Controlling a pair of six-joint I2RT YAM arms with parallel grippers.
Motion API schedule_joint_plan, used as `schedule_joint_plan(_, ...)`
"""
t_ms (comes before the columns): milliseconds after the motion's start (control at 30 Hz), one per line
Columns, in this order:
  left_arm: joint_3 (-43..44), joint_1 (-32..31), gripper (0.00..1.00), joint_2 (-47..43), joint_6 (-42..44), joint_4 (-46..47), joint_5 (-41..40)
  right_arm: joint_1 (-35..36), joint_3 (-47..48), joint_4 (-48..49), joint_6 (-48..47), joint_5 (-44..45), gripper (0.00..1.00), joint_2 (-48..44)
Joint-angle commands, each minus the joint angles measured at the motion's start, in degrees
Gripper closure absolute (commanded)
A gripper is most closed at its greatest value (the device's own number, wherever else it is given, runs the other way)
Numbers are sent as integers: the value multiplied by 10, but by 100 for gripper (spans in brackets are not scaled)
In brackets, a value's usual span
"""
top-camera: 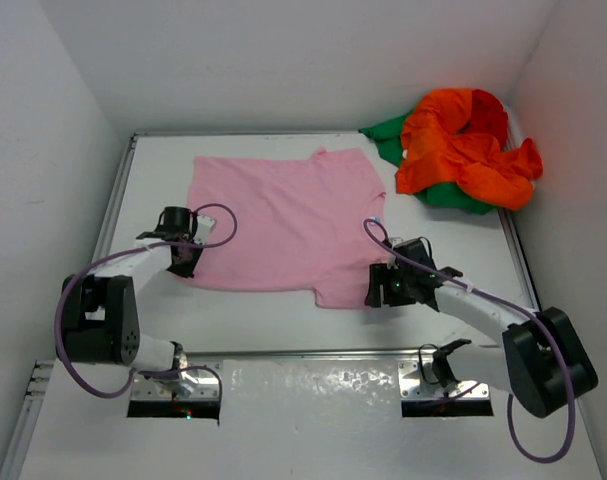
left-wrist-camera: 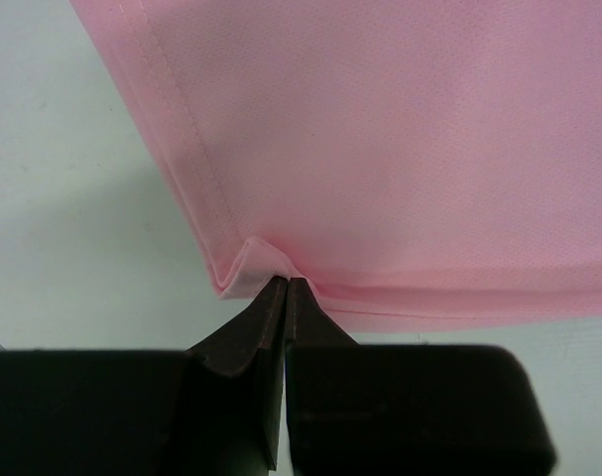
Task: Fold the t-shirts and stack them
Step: Grap the side of the flattened tshirt closest away from the robot with both arms
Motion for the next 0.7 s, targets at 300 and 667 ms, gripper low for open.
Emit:
schedule_joint_plan(300,-4,6,100,-26,-8,10,-9,5,-42,211,59,-47,62,90)
schedule_joint_plan(667,5,6,100,-43,1,-25,-54,4,-51,75,61,-61,100,-18)
